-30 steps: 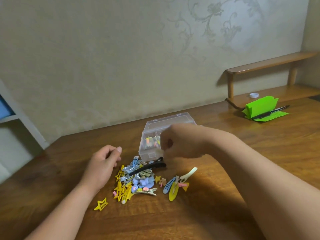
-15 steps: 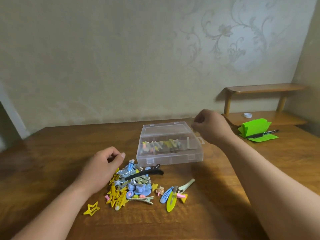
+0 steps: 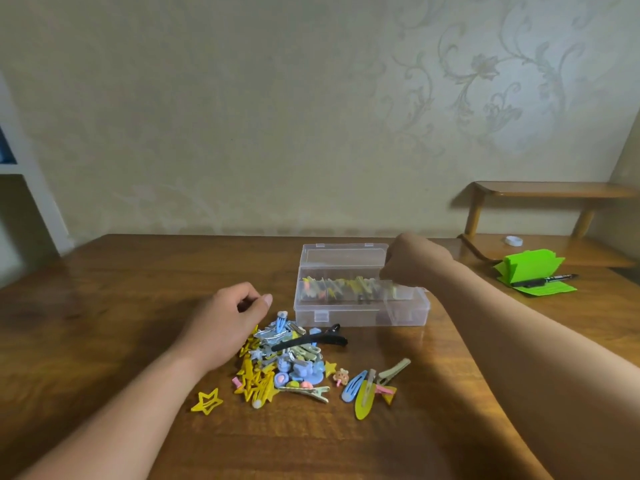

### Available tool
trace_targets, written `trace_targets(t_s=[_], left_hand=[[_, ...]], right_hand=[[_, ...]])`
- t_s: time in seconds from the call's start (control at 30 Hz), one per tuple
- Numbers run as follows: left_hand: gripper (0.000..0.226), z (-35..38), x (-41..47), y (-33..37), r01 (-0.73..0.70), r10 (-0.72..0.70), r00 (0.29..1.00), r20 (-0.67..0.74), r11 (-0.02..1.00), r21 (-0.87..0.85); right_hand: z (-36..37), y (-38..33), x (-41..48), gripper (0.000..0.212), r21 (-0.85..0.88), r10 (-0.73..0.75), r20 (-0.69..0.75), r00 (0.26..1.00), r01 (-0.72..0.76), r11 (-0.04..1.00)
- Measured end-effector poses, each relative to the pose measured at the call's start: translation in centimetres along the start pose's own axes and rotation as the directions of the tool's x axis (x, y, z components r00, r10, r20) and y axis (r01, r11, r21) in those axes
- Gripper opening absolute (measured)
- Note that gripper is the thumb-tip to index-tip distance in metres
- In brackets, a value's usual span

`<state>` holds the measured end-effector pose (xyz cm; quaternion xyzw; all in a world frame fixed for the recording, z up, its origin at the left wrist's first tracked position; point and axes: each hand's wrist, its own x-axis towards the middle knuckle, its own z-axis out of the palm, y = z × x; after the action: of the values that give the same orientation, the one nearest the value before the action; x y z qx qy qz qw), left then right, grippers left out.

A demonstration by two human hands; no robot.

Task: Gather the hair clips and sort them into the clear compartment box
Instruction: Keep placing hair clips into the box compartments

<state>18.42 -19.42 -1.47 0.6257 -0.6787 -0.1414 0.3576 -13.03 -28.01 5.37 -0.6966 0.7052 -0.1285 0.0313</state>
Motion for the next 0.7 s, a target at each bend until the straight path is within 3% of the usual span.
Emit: trace_targets(t_s=[0.2, 0.47, 0.6, 0.7], left_hand=[[0.038, -0.1, -0.1, 0.2, -0.003, 0.003, 1.000, 0.004, 1.000, 0.023], [0.039, -0.2, -0.4, 0.2, 0.013, -0.013, 1.000, -0.003, 0.998, 0.063], [0.038, 0.0, -0.2, 0.1, 0.020, -0.018, 1.000, -0.016, 0.996, 0.092], [0.036, -0.1, -0.2, 0.4, 0.019, -0.019, 1.000, -0.005, 0.995, 0.101]], right_hand=[[-1.8, 0.5, -2.6, 0.014, 0.104, -0.051, -0.169, 0.984, 0.070, 0.992], [-3.4, 1.6, -7.8, 0.019, 0.329, -0.220, -0.219, 0.950, 0.284, 0.901], [-2.2, 2.8, -9.5, 0.016, 0.406, -0.328, -0.155, 0.932, 0.363, 0.839], [-2.6, 3.0, -10.0, 0.004, 0.357, -0.439, 0.017, 0.898, 0.405, 0.842]])
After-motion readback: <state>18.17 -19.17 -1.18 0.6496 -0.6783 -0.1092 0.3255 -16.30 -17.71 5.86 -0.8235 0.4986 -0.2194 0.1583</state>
